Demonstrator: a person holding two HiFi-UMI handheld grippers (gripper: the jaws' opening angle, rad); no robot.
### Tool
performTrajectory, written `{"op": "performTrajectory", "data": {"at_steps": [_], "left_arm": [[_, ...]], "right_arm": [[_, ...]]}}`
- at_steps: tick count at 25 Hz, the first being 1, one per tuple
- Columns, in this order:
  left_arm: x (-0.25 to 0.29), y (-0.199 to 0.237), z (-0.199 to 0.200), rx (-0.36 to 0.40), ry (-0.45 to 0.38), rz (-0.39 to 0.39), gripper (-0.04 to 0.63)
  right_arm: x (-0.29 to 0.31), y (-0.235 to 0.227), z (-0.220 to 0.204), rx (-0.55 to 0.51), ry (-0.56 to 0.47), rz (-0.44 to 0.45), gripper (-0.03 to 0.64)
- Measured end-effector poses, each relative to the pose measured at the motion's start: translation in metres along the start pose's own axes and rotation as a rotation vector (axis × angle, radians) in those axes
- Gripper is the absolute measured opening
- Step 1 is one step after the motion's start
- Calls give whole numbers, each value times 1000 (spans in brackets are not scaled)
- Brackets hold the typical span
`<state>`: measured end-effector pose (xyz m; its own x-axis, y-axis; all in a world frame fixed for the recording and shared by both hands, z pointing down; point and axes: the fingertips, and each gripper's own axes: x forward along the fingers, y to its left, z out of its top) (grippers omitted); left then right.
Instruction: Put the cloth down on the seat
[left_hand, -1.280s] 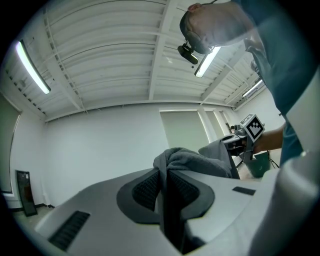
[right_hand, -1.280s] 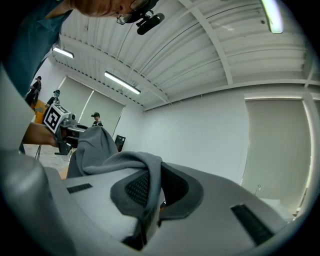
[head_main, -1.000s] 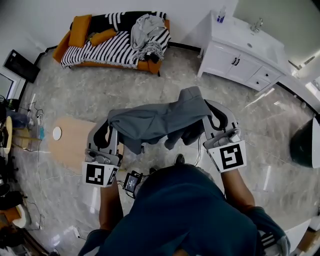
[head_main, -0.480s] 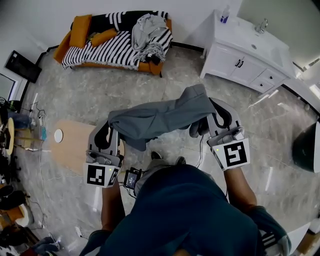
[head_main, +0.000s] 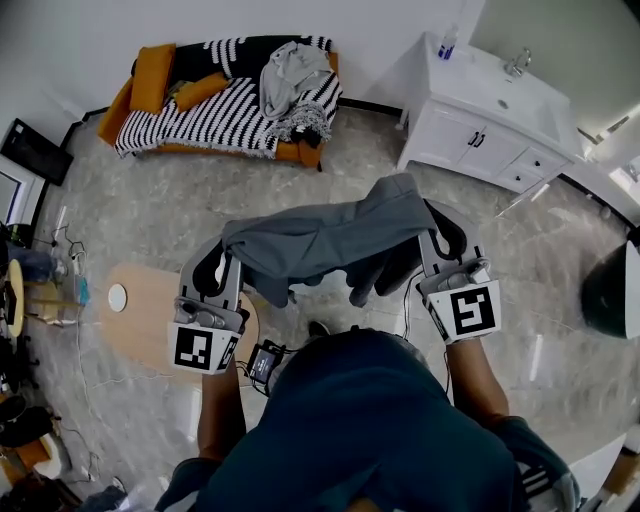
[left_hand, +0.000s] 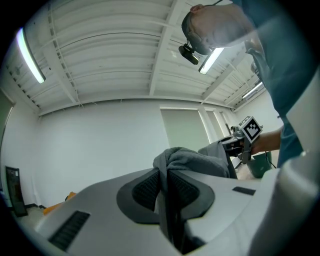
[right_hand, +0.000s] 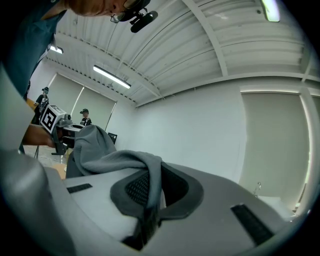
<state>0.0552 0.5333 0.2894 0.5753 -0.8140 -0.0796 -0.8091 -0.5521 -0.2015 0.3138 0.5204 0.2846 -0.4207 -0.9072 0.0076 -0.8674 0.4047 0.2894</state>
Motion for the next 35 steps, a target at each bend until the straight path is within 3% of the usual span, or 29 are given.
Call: {"op": "performTrajectory", "data": {"at_steps": [6, 13, 28, 31, 35], "left_arm": [[3, 25, -11, -11, -12, -23, 44], [22, 37, -26, -30, 7, 4, 44], [134, 24, -37, -33, 65, 132, 44], [162, 22, -33, -23, 64, 139, 44], [182, 24, -31, 3, 55, 134, 44]], "right_arm": [[20, 16, 2, -5, 12, -13, 20], [51, 7, -10, -5, 27, 26, 20], [122, -90, -45, 9, 17, 180, 20], [132, -108, -45, 12, -33, 200, 20], [151, -122, -52, 45, -19, 197, 20]]}}
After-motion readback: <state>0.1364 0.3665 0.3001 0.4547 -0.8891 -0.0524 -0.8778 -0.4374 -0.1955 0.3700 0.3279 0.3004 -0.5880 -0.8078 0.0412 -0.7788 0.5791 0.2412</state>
